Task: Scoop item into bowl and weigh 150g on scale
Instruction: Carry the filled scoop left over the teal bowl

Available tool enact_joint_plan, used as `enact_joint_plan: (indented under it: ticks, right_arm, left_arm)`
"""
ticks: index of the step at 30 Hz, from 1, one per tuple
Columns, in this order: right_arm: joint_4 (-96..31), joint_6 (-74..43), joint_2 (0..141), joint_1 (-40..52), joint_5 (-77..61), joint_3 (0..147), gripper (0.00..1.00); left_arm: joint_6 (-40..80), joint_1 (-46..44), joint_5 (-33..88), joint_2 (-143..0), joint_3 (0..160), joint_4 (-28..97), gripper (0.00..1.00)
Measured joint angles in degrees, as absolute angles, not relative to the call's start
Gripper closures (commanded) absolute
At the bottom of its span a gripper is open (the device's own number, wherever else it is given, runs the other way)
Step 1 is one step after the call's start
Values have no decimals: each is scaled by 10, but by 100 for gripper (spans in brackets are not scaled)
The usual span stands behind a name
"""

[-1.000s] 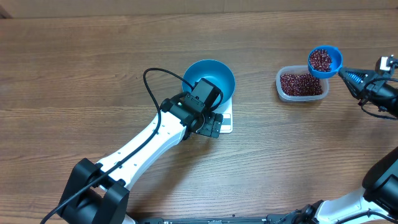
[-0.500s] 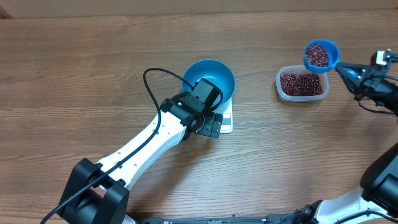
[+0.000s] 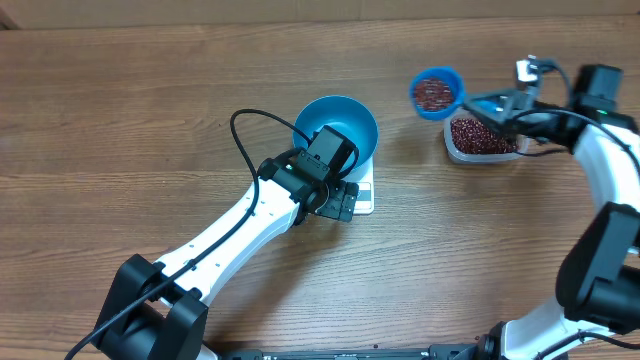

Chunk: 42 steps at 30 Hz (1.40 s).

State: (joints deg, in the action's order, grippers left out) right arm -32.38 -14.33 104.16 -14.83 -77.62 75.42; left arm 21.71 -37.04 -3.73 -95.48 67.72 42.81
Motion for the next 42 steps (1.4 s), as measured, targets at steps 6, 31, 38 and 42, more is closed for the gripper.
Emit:
enact_joint_plan:
  ticks: [6, 31, 38, 42]
  right_arm:
    - [-212, -151, 1042, -67, -775, 754, 96]
    - [-148, -36, 1042, 54, -558, 755, 96]
    - [-150, -10, 1040, 55, -521, 768, 96]
    - [-176, 14, 1021, 58, -491, 769, 96]
  left_arm:
    - [217, -370, -37, -955, 677, 428, 0]
    - [217, -370, -37, -955, 677, 428, 1]
    - [217, -370, -37, -955, 677, 428, 1]
    - [217, -370, -37, -955, 677, 428, 0]
